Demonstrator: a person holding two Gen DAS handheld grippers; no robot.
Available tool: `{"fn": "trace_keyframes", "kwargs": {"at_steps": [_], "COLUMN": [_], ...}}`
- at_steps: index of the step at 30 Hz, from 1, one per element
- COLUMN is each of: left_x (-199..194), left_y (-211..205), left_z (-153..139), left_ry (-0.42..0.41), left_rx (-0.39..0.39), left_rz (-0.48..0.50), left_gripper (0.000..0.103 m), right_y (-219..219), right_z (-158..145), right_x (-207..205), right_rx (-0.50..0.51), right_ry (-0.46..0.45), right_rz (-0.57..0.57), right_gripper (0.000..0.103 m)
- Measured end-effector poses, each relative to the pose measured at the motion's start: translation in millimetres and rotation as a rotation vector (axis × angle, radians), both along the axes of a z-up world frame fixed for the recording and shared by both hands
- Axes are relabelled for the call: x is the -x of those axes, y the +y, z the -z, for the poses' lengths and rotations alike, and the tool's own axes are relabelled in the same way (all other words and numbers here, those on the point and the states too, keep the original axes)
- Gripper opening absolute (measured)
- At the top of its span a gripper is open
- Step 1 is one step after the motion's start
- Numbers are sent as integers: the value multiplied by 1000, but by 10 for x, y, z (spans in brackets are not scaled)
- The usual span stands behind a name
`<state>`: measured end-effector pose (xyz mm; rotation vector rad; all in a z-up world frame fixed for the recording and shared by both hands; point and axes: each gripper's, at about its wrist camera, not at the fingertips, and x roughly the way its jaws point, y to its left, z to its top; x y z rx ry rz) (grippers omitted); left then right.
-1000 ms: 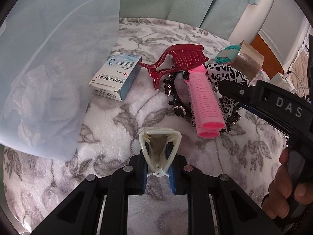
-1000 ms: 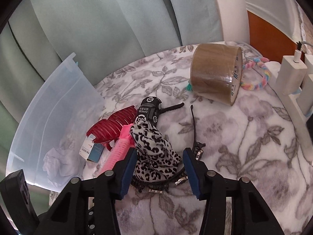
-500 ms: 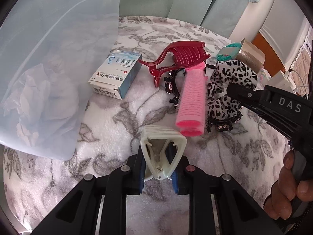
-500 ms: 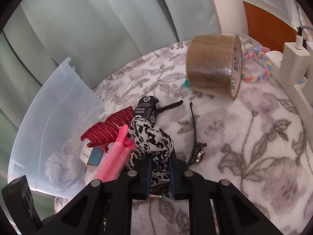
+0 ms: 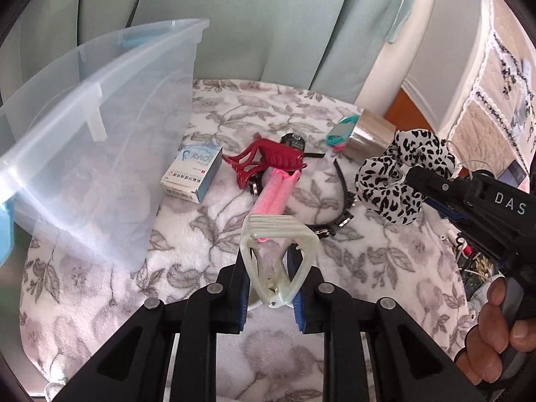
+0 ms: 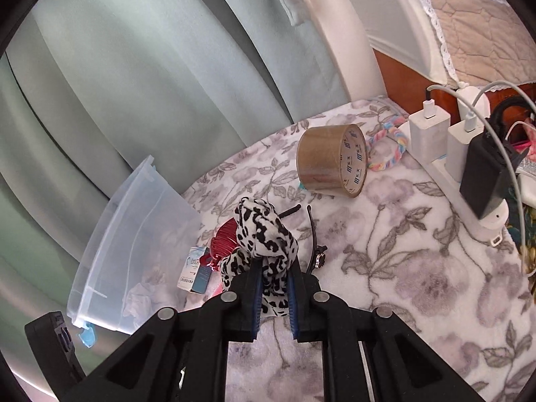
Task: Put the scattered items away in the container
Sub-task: 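Grasp the leopard-print scrunchie with the right gripper, then carry the white clip and scrunchie into the clear box and release both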
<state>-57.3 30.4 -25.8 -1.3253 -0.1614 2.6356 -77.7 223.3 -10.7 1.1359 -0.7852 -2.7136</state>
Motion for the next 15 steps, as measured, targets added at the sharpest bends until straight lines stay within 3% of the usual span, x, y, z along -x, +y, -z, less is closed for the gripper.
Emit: {"fn": "trace_keyframes", "kwargs": {"at_steps": [15], "left_x": [-292], "left_y": [-218], "left_z": [-893], "left_ry": [230], "left_rx": [-34], "left_rz": [-34], "left_gripper": [22], "right_y": [-150], "right_z": [-770], "right_x": [-619], "right_rx": [-15], "right_ry": [159], "right_rz": [18], "right_gripper": [14]}}
